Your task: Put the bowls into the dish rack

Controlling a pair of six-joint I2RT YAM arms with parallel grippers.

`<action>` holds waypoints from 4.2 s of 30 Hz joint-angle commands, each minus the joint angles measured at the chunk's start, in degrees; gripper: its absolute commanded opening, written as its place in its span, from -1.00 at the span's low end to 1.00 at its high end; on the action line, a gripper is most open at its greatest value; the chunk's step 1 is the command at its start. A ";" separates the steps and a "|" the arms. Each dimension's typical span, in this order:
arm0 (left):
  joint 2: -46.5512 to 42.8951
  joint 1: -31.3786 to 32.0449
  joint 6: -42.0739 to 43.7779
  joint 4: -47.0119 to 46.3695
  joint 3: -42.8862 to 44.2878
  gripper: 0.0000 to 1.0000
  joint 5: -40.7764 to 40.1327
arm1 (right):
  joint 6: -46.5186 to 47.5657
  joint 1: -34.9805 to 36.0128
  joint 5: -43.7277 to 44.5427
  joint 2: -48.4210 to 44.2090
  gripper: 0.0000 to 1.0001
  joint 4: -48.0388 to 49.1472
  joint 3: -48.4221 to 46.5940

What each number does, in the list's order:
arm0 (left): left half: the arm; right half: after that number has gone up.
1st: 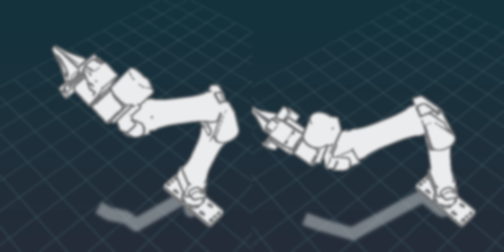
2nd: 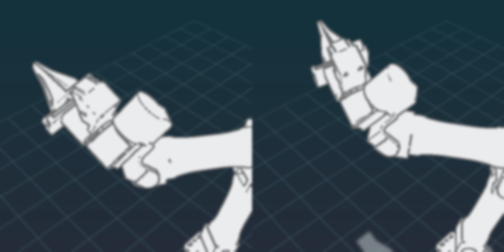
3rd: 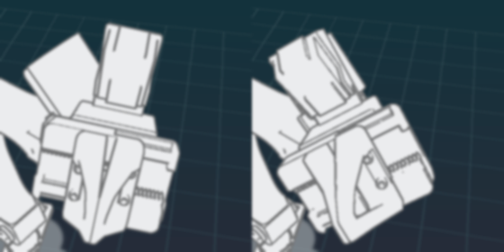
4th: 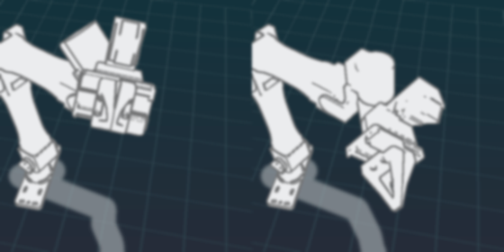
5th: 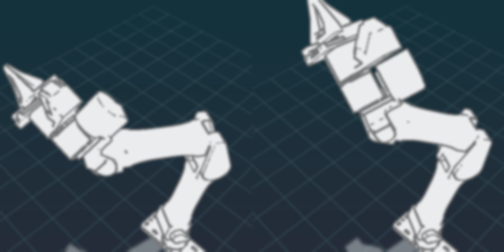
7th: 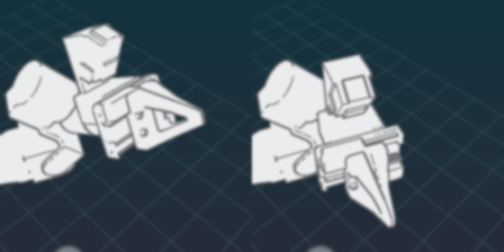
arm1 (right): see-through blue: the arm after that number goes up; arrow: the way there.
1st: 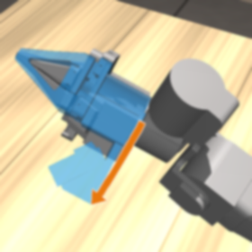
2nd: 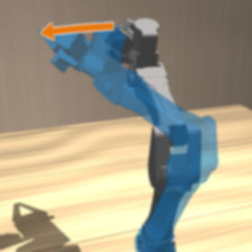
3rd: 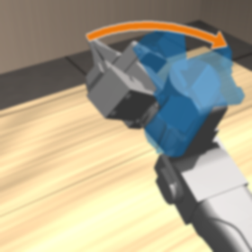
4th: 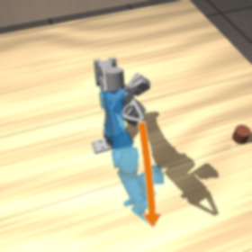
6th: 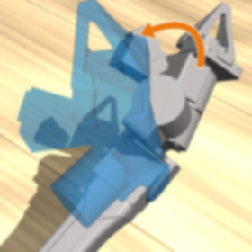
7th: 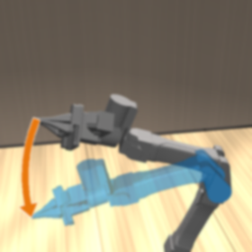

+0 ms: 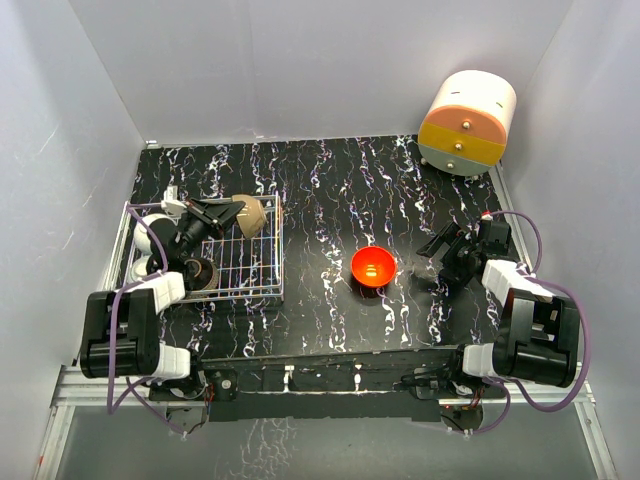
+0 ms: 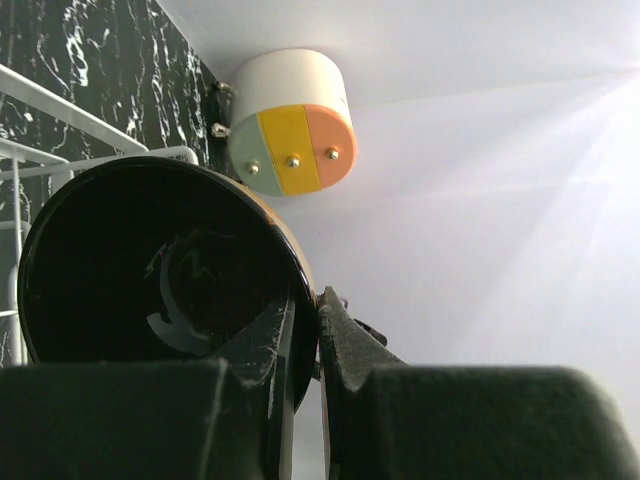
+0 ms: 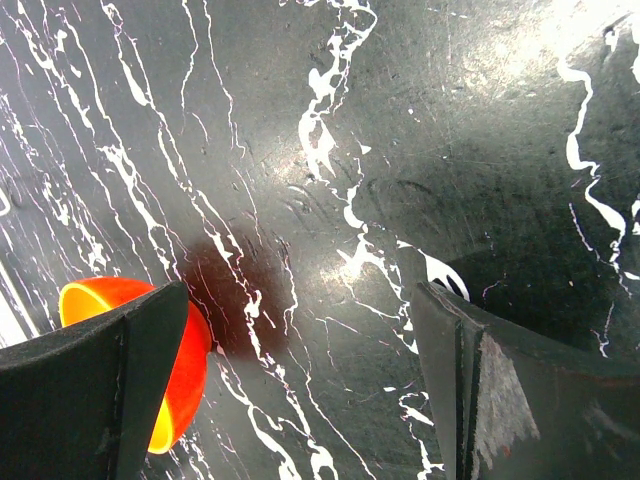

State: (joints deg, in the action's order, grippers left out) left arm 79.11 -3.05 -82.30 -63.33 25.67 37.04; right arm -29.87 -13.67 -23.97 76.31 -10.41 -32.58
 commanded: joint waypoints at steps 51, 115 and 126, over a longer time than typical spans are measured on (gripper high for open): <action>3.58 -10.61 23.66 33.12 4.65 -0.53 -0.19 | 0.51 -0.39 -0.29 1.12 0.95 3.52 0.25; 3.85 16.14 59.67 76.75 34.96 0.39 -41.44 | 0.47 -0.39 -0.78 1.45 0.96 4.07 0.59; 4.81 16.06 54.50 81.09 33.97 0.55 -57.89 | 0.51 -0.39 -1.12 1.38 0.96 3.90 0.33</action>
State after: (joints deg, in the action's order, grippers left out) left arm 84.40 13.15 -25.39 14.61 60.62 -12.43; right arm -29.95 -13.67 -25.04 77.25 -8.12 -32.42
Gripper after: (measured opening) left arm 0.756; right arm 0.979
